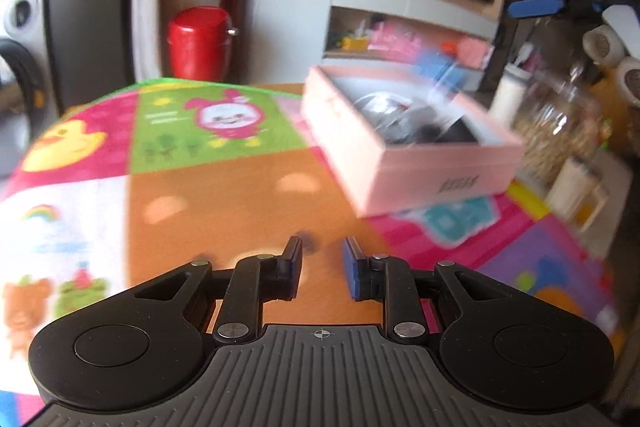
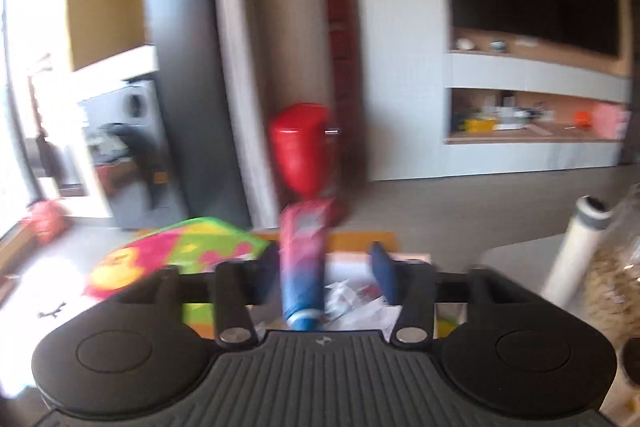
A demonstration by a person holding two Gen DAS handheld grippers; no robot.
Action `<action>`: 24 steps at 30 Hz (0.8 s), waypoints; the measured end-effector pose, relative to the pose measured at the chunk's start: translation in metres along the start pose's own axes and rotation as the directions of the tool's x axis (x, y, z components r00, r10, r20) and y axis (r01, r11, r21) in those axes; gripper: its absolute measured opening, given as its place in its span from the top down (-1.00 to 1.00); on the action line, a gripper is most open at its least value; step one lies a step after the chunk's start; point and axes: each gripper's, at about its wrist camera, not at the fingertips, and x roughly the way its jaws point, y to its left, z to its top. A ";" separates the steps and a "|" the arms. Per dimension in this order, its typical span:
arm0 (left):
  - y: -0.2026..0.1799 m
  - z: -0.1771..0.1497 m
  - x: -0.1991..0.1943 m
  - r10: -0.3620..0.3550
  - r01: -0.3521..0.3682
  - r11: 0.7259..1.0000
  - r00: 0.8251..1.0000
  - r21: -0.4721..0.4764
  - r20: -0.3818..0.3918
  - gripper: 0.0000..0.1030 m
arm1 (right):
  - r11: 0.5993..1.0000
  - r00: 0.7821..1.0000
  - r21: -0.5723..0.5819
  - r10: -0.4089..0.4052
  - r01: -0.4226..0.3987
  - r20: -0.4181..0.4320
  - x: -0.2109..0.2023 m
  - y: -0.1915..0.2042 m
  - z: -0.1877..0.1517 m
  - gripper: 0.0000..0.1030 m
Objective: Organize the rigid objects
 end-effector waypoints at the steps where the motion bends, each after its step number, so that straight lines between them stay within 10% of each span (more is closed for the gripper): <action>1: 0.003 -0.005 0.000 0.023 -0.023 1.000 1.000 0.003 -0.012 0.51 | 1.000 1.000 0.007 0.015 -0.015 -0.006 0.000 -0.001 -0.009 -0.35; 6: 0.007 -0.019 0.008 0.032 -0.034 0.998 0.998 -0.043 -0.050 0.45 | 1.000 0.993 0.016 0.000 0.002 -0.116 0.001 -0.004 -0.081 -0.49; 11: -0.014 -0.013 0.019 0.015 -0.017 0.999 0.999 -0.038 -0.049 -0.42 | 0.999 0.958 0.022 -0.036 0.044 -0.286 0.024 0.000 -0.145 -0.49; 24: -0.042 -0.014 0.041 0.180 -0.179 0.984 0.984 -0.014 0.021 -0.48 | 0.984 0.949 0.027 -0.161 0.175 -0.271 0.032 -0.001 -0.178 -1.00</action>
